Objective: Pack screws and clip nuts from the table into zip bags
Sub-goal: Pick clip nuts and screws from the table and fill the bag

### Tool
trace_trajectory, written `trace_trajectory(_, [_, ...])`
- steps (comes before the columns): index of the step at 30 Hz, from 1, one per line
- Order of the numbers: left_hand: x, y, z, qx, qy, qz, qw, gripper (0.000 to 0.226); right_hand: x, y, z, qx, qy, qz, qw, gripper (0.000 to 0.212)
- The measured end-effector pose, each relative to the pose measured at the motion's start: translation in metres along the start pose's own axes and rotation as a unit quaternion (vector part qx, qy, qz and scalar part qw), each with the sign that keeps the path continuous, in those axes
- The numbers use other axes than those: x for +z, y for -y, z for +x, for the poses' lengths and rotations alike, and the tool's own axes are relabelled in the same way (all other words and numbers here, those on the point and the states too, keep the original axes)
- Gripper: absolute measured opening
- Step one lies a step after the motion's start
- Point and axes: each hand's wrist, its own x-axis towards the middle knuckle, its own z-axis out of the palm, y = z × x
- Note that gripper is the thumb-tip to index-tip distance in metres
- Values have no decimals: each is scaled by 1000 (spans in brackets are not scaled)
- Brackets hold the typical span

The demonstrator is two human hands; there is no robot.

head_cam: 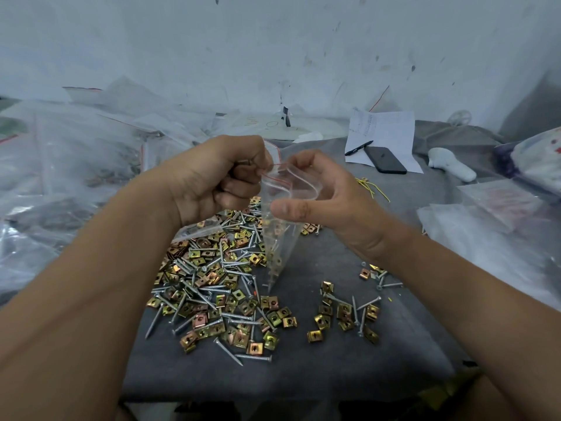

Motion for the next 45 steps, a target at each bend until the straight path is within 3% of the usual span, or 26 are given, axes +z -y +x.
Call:
trace_trajectory(4, [-2, -2, -1, -12, 18, -11, 1000, 25, 9, -3, 2, 12, 15, -9, 1000, 55])
trace_trajectory(10, [0, -3, -4, -6, -35, 50, 998, 45, 8, -3, 4, 30, 15, -30, 999, 54])
trace_trajectory(13, [3, -9, -10, 64, -58, 85, 993, 23, 6, -3, 4, 41, 28, -67, 997, 58])
trace_trajectory(17, [10, -15, -20, 102, 16, 193, 976, 35, 1, 0, 6, 37, 31, -81, 996, 51])
trace_trajectory(21, [23, -16, -25, 77, 22, 263, 962, 39, 0, 4, 7, 30, 34, -63, 997, 44])
trace_trajectory(27, [15, -25, -26, 101, 33, 251, 962, 29, -4, 13, 2, 31, 34, -60, 997, 64])
trace_trajectory(30, [15, -28, -30, 87, 35, 282, 955, 26, -1, 17, 1, 36, 24, -115, 992, 72])
trace_trajectory(33, [24, -35, -33, 91, -17, 297, 950, 33, 3, 18, 2, 46, 26, -121, 991, 67])
trace_trajectory(36, [36, -49, -30, 114, -124, 166, 972, 33, 9, 18, 1, 51, 32, -119, 991, 54])
trace_trajectory(40, [54, -54, -21, 34, -94, -127, 987, 23, 19, 19, 3, 58, 26, -159, 985, 58])
trace_trajectory(45, [54, -38, -14, -47, -123, -239, 962, 18, 30, 15, 5, 62, -6, -157, 986, 75])
